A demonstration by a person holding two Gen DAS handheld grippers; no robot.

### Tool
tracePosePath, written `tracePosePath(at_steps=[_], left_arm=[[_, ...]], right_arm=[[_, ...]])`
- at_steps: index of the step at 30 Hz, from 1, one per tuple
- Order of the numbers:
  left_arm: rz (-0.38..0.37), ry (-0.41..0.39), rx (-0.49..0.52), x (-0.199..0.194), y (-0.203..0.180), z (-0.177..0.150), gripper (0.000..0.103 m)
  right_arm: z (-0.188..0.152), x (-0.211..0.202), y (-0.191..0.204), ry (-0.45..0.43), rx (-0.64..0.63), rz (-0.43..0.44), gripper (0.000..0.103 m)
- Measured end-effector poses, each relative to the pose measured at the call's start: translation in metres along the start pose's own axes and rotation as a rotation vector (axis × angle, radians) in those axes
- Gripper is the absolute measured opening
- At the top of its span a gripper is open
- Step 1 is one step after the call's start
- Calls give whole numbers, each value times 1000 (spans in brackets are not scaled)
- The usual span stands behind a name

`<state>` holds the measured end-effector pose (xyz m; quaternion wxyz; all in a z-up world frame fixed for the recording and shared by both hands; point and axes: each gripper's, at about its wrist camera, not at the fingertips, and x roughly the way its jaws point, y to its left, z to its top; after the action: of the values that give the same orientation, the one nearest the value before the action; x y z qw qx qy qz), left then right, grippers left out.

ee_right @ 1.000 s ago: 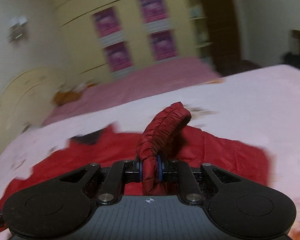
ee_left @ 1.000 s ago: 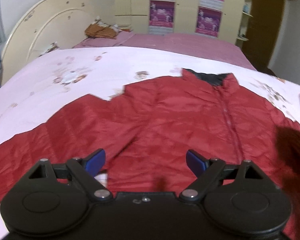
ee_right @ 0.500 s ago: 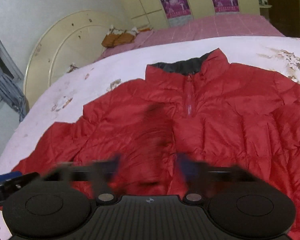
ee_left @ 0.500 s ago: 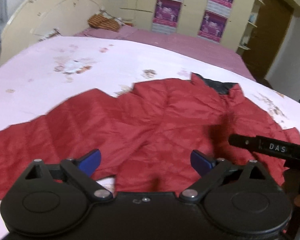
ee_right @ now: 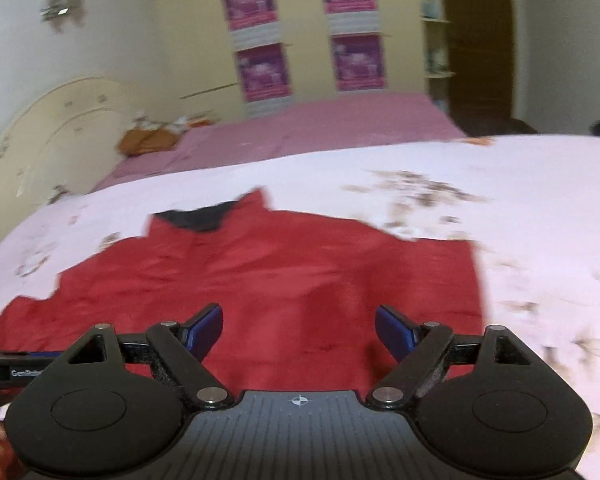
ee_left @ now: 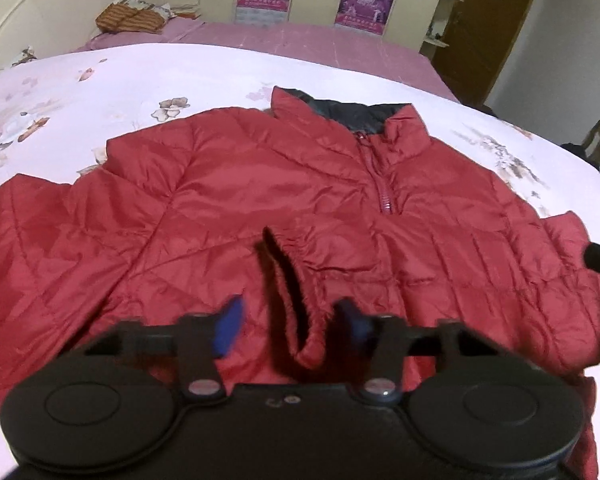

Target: Fold large clothes

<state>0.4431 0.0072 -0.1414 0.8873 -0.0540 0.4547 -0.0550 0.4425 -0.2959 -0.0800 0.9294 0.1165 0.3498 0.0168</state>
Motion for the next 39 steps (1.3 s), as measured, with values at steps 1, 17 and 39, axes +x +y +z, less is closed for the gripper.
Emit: tracePosePath(at_steps=[1,17,39], left_arm=[[5,-4,-3,-1,0,0,19],[170,-44,-50,-4,47,-2,14],[216,-19,-12,-5,39,-5,24]], right_arm=[[0,1,-9,-3,14,-16,83],[13,79,-73,130,131,-86,77],[17,60,-48,37,-54,-150,73]])
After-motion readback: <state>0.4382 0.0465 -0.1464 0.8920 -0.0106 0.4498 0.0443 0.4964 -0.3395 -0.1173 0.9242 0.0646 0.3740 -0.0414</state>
